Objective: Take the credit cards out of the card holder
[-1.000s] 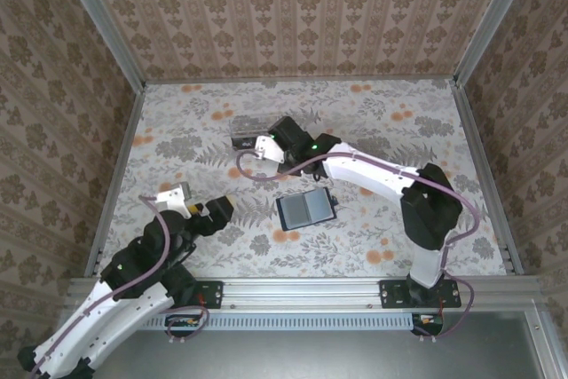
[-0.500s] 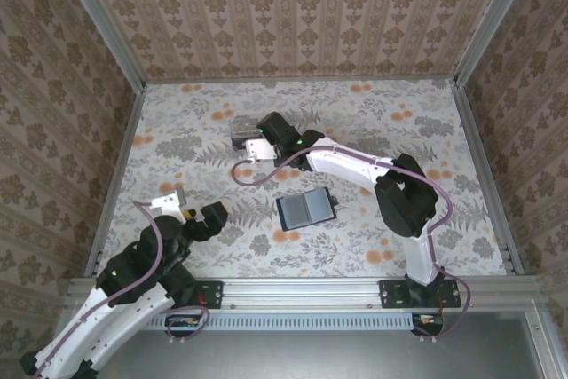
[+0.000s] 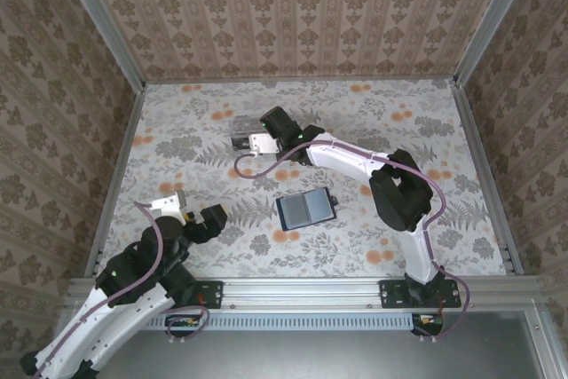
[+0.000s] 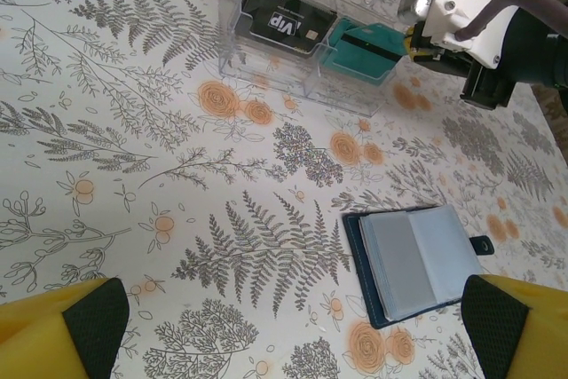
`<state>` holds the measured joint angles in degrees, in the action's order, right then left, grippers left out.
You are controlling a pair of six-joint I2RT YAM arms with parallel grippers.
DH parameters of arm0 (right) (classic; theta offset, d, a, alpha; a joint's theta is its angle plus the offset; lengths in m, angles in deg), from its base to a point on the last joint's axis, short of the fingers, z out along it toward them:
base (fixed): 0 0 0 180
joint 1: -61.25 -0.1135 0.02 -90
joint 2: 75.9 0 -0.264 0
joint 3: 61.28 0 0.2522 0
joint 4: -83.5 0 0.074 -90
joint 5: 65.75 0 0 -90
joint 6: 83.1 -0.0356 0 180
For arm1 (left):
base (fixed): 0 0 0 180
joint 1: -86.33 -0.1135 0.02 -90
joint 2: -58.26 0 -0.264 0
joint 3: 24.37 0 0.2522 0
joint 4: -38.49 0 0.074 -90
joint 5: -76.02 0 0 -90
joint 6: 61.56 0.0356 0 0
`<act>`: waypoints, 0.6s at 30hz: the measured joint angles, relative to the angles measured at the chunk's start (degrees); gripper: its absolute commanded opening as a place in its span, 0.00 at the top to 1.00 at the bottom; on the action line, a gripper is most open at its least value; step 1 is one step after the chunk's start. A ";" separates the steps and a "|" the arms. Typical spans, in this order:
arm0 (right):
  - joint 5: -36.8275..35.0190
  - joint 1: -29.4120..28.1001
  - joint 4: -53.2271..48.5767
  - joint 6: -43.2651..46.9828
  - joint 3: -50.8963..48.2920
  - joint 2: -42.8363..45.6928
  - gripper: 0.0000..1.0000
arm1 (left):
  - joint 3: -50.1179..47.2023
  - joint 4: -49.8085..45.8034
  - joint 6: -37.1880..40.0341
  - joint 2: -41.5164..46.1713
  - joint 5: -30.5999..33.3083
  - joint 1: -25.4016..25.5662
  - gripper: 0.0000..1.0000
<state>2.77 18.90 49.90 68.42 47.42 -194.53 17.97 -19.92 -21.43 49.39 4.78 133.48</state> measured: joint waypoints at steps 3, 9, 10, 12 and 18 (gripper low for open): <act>0.00 0.00 0.00 -0.22 0.24 -0.96 1.00 | 0.00 -0.07 0.00 0.33 0.15 0.00 0.00; 0.02 0.17 0.00 -0.59 0.28 -2.62 1.00 | 0.00 -0.24 -0.02 1.86 0.50 0.00 0.00; 0.02 0.22 0.00 -0.83 0.37 -2.73 1.00 | 0.00 -0.37 -0.02 2.01 0.59 0.00 0.00; 0.00 0.37 0.07 -1.29 0.63 -2.89 1.00 | 0.00 -0.72 -0.02 2.19 0.63 0.00 0.00; 0.00 0.63 0.17 -2.08 1.53 -3.63 0.84 | 0.00 -2.08 -0.04 3.02 0.68 0.00 0.00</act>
<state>2.77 19.54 50.08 66.34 48.95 -198.16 17.97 -21.99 -21.47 52.41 5.46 133.48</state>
